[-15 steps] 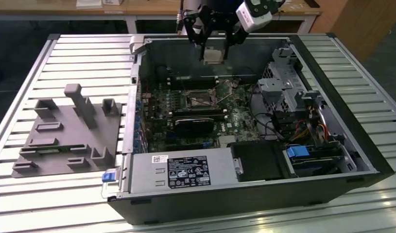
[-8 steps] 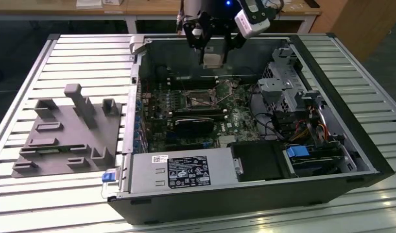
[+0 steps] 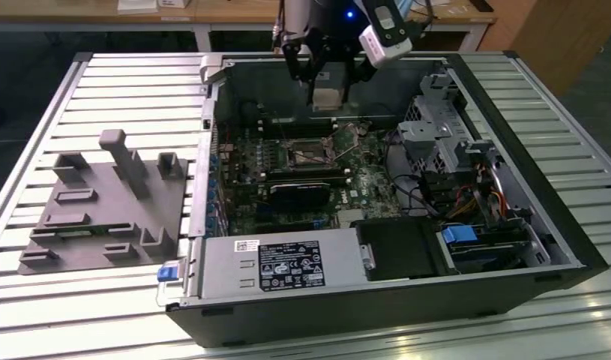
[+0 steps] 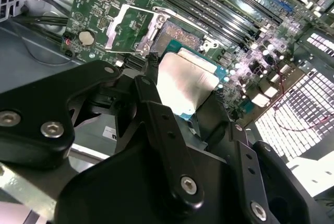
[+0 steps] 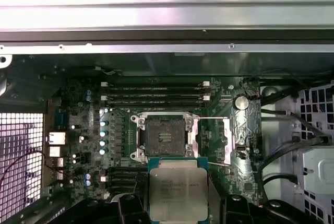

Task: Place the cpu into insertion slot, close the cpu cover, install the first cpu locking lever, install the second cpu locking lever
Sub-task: 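Place the cpu into insertion slot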

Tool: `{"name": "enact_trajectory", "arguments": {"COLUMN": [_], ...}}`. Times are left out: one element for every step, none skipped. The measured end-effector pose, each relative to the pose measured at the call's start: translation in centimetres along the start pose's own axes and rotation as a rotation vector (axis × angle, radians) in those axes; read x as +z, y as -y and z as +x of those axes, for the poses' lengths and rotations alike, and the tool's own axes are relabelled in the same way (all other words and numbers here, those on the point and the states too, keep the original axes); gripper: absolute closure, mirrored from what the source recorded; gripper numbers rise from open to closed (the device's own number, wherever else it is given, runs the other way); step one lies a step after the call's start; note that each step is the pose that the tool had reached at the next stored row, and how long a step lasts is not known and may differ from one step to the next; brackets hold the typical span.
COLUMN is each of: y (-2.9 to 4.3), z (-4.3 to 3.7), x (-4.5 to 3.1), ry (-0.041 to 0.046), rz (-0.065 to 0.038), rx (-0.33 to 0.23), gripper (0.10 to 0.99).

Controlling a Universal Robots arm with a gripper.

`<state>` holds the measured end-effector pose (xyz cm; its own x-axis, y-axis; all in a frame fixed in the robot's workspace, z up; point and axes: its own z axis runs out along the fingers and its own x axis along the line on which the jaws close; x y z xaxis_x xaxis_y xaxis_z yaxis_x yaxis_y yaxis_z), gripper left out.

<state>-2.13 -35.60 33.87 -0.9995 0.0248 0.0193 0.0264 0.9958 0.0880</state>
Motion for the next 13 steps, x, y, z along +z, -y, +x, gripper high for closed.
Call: {"name": "enact_trajectory", "arguments": {"y": [-0.06,-0.12,-0.16,-0.19,-0.22,-0.25,-0.27,-0.28,-0.28,-0.29,-0.3,-0.3,-0.3], "z": [0.0,0.0,0.0,0.0,0.0,0.0,0.0,0.0,0.01,0.02,0.03,0.03,0.04], "x": [0.12,0.25,0.39,0.55,0.73,0.9,1.08,1.26,1.44,1.63,1.81,1.99,2.12], "ry": [0.0,0.0,0.0001,0.0002,0.0003,0.0002,0.0002,0.0002,0.0002,0.0003,0.0003,0.0003,0.0003], "rz": [0.001,0.002,0.002,0.004,0.005,0.007,0.009,0.01,0.011,0.011,0.011,0.011,0.012], "rx": [0.0,0.0,0.0,0.0,0.0,0.0,0.0,0.0,0.0,0.0,0.0,0.0,0.0], "gripper": [0.549,0.549,0.549,0.549,0.549,0.549,0.549,0.549,0.549,0.549,0.549,0.549,0.549]}}
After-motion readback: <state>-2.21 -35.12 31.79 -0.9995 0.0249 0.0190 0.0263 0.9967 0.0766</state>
